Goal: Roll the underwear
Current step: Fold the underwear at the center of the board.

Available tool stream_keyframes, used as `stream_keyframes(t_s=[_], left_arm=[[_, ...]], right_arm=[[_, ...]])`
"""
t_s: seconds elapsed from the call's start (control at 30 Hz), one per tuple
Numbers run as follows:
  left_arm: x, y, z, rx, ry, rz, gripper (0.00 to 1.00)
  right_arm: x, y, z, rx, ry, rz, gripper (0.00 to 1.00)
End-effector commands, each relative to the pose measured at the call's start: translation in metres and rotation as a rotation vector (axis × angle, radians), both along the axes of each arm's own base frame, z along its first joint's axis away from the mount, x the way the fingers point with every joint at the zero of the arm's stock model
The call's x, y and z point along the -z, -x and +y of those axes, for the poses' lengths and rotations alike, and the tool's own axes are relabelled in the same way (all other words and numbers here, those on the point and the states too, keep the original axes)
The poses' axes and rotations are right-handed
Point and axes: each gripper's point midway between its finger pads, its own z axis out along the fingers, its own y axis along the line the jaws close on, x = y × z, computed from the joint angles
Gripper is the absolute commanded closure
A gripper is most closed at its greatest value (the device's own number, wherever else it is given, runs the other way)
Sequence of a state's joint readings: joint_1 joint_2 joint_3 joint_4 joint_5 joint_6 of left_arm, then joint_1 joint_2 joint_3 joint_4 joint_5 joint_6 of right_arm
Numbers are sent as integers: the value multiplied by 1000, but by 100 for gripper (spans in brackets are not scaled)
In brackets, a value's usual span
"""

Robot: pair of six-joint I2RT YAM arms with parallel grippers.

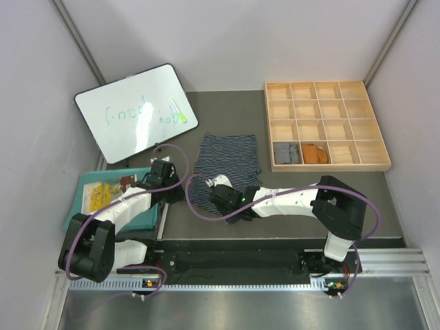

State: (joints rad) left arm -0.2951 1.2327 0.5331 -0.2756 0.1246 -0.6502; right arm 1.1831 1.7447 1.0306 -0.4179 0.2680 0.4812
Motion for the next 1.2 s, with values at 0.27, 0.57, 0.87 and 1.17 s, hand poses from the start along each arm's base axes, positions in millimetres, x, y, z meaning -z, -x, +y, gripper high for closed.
stream_keyframes(t_s=[0.27,0.57,0.87,1.17], left_arm=[[-23,2,11,-23,-37,-54,100],[-78,23,11,-20,22,-115,100],[-115,-17,-13,24,94,-182,100],[-92,-76,-35,75,90,-110,100]], right_arm=[[-6,20,-24,-100,140,6,100],[-63,62,-26,-208,123,94,100],[-107,-3,-40,-198,202,-48,100],[-103,-97,-52,-159,207,-97,100]])
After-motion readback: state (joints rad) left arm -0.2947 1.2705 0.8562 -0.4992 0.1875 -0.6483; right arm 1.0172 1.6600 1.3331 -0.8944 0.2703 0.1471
